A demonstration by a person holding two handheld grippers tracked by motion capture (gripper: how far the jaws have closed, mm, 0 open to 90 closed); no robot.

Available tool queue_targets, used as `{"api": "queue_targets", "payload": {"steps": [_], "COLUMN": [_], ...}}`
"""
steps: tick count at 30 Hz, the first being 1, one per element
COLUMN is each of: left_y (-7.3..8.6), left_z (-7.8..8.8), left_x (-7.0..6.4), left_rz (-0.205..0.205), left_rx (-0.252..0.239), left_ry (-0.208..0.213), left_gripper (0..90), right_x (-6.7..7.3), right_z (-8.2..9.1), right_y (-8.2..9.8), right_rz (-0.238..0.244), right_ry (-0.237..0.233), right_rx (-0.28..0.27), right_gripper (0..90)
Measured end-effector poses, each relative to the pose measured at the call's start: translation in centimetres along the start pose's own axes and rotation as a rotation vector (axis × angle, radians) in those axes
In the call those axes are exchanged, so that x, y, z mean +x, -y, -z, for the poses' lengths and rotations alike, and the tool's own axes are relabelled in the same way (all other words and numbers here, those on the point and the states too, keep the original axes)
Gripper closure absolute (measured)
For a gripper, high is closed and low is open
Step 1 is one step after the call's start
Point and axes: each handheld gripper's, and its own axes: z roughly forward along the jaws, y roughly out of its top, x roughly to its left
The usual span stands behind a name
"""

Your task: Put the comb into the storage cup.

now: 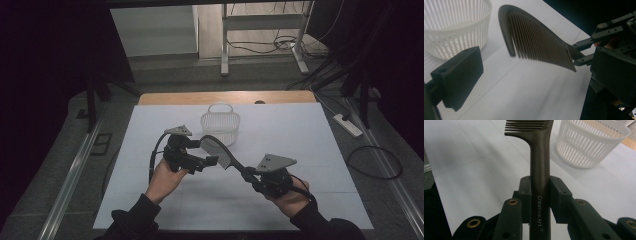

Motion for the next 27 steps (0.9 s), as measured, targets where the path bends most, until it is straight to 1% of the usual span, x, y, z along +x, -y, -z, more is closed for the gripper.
{"api": "queue_targets", "payload": {"steps": [6,7,11,14,16,17,18,19,22,23,26,27], "left_y": [0.0,0.1,0.1,0.1,0.1,0.2,0.3,0.3,0.3,0.3,0.3,0.4], "left_z": [-0.3,-0.4,-0.4,-0.6,-0.6,-0.6,-0.5,-0.5,-0.4,-0.4,-0.3,-0.3], "left_x": [0.1,0.2,0.3,0.3,0.3,0.3,0.3,0.3,0.3,0.3,0.4,0.5], "left_rz": [0.017,0.022,0.037,0.046,0.053,0.053,0.057,0.062,0.082,0.088,0.105,0.112], "left_rx": [0.01,0.01,0.009,0.019,0.023,0.028,0.03,0.031,0.034,0.036,0.032,0.03], "left_ry": [0.009,0.022,0.046,0.05,0.042,0.052,0.058,0.061,0.096,0.114,0.144,0.162], "left_gripper": [0.0,0.0,0.0,0.0,1.7,4.7,11.4,15.7,31.9,35.8,48.4,52.9], "right_x": [0.6,0.7,1.1,1.4,1.4,1.5,1.5,1.5,1.5,1.5,1.5,1.5], "right_z": [-0.1,-0.2,-0.4,-0.4,-0.5,-0.5,-0.5,-0.5,-0.5,-0.5,-0.6,-0.6], "right_y": [-0.2,-0.2,-0.3,-0.3,-0.3,-0.3,-0.3,-0.3,-0.2,-0.2,-0.2,-0.2], "right_rz": [0.009,0.012,0.025,0.036,0.044,0.046,0.048,0.048,0.052,0.053,0.053,0.054], "right_ry": [-0.003,-0.005,-0.007,-0.007,-0.002,0.0,0.003,0.004,0.008,0.01,0.012,0.013], "right_rx": [-0.009,-0.011,-0.013,-0.017,-0.019,-0.02,-0.02,-0.02,-0.019,-0.019,-0.021,-0.022], "right_gripper": [72.2,72.2,72.2,72.2,72.2,72.2,72.2,72.2,72.2,72.2,72.2,72.2]}}
